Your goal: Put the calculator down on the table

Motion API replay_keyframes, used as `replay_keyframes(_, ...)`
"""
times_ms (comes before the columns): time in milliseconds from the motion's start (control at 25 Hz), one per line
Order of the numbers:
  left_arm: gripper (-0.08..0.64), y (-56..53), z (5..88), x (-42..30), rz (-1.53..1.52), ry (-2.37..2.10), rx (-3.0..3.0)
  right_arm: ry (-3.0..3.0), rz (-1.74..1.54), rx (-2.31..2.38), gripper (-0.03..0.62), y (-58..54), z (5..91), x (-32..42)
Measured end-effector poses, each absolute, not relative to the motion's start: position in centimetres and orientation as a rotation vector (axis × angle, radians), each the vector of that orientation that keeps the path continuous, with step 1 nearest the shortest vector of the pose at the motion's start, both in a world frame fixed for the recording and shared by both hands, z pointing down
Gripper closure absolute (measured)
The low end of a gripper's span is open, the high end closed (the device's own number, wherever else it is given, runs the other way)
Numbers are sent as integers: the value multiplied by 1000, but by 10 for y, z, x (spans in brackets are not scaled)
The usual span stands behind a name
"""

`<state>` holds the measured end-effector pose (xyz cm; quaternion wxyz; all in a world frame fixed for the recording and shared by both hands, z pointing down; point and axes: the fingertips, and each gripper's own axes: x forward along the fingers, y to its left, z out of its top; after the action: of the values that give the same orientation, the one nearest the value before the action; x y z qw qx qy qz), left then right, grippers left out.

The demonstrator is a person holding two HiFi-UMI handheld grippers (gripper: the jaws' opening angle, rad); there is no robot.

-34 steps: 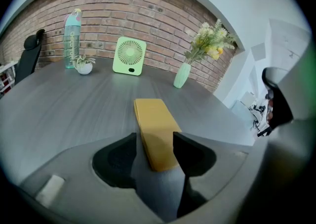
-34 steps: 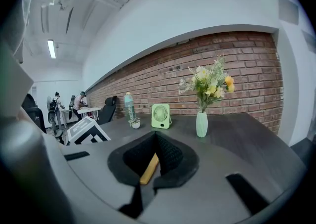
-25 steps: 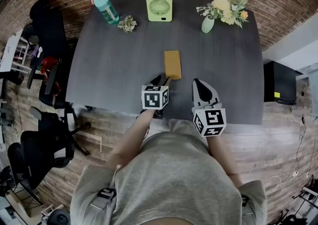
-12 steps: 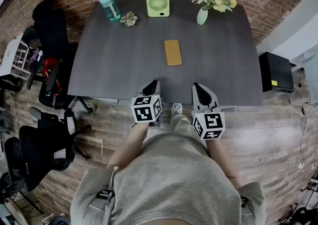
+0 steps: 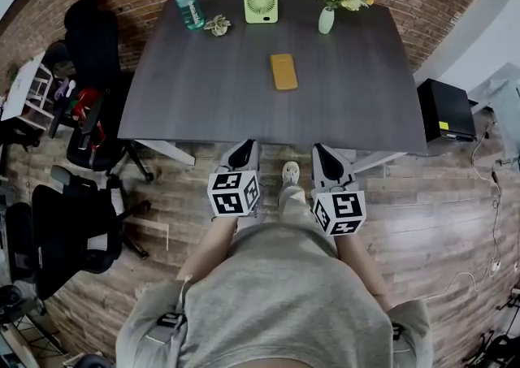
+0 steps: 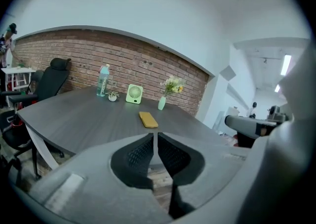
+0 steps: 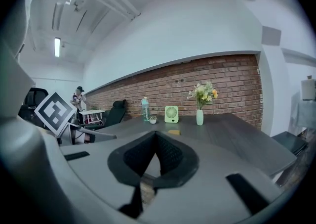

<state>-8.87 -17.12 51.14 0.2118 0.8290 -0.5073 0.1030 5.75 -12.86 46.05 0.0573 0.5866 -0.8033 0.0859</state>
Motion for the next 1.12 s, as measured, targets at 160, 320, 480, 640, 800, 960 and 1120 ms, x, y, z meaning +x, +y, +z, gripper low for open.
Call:
replay_keyframes(160, 522, -145, 505, -95, 279, -1419, 2304, -2436, 258, 1783, 591, -104, 454, 55)
replay_keyframes(320, 522, -121, 499, -101, 281, -1427, 2320, -2443, 250, 1773, 591, -85, 448, 49)
replay_keyframes(480, 522, -106, 492, -102, 287, -1433, 2352, -2453, 232, 1774, 589, -73, 442, 45)
replay_keyframes(640, 522, -98, 487, -101, 273, -1440, 2366, -2460, 229, 1764, 589, -66, 444, 42)
replay_keyframes(800, 522, -96, 485, -102, 266, -1433, 2366, -2467, 231, 1749, 589, -67, 446, 39)
replay_keyframes(960, 522, -98, 483, -104, 259, -1433, 2361, -2461, 208, 1746, 591, -70, 446, 37)
replay_keyframes(1120, 522, -102, 483, -104, 256, -1431, 2358, -2423, 167, 1769, 591, -73, 447, 40)
